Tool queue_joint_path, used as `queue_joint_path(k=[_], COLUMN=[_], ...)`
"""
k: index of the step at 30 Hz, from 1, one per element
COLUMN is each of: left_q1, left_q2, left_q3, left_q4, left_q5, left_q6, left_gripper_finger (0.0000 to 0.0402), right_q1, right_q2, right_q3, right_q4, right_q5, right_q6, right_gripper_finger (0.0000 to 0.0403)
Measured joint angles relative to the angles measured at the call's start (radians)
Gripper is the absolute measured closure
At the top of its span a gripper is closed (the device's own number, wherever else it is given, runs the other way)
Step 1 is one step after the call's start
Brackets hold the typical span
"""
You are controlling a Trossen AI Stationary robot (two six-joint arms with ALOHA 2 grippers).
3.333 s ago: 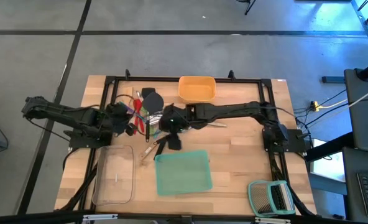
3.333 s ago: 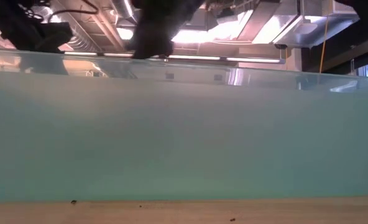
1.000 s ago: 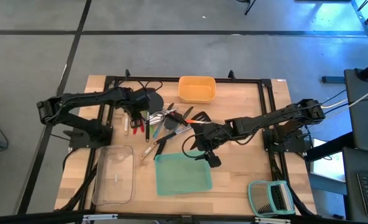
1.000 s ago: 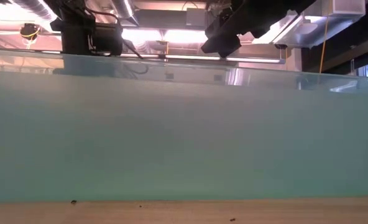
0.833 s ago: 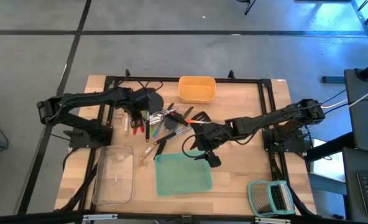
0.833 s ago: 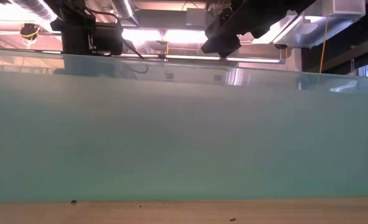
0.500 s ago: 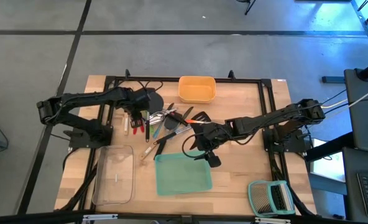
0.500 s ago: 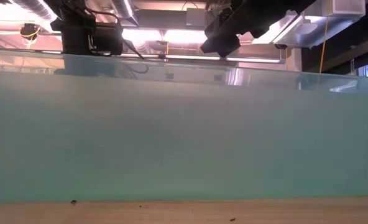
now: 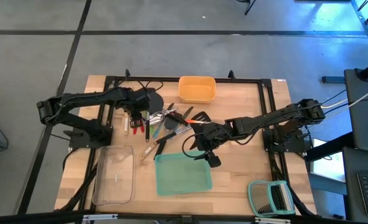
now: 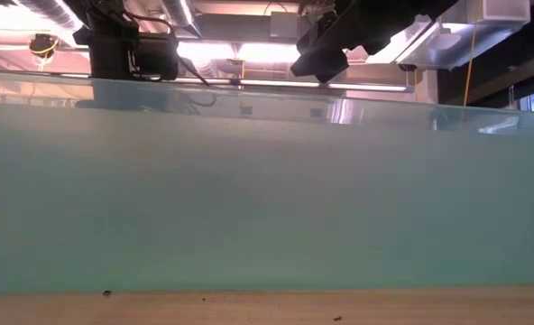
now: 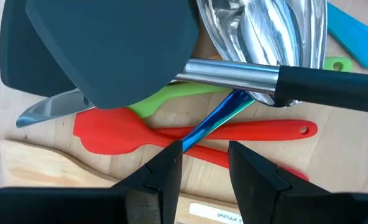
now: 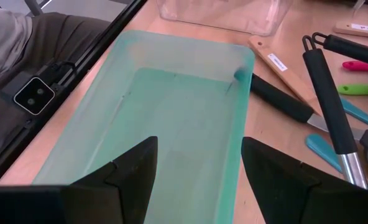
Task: Pick & Place Kitchen Items
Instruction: Put the violet table knife into the green bin
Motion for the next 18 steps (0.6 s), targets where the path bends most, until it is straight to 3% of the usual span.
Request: queue_joint_path(k=[13,18], left_q1=[0.000,-0.001], left_q2=[0.244,0.264], left_q3=[-0.001,0.003], left_q4=[0.015,0.020], left_q5=[-0.011,-0.029], left_q6=[0.048,0.056], left_gripper_finger=[0.0276,0.0276], right_q1=[0.008,0.021], right_q2=[0.000,0.000], right_q3=[0.000,0.000], right_q4=[-0.006,-0.010], right_q5=[-0.002,-0.002], right_q6=[-0.010,-0.012], right_gripper_finger=[0.0169,0.0169])
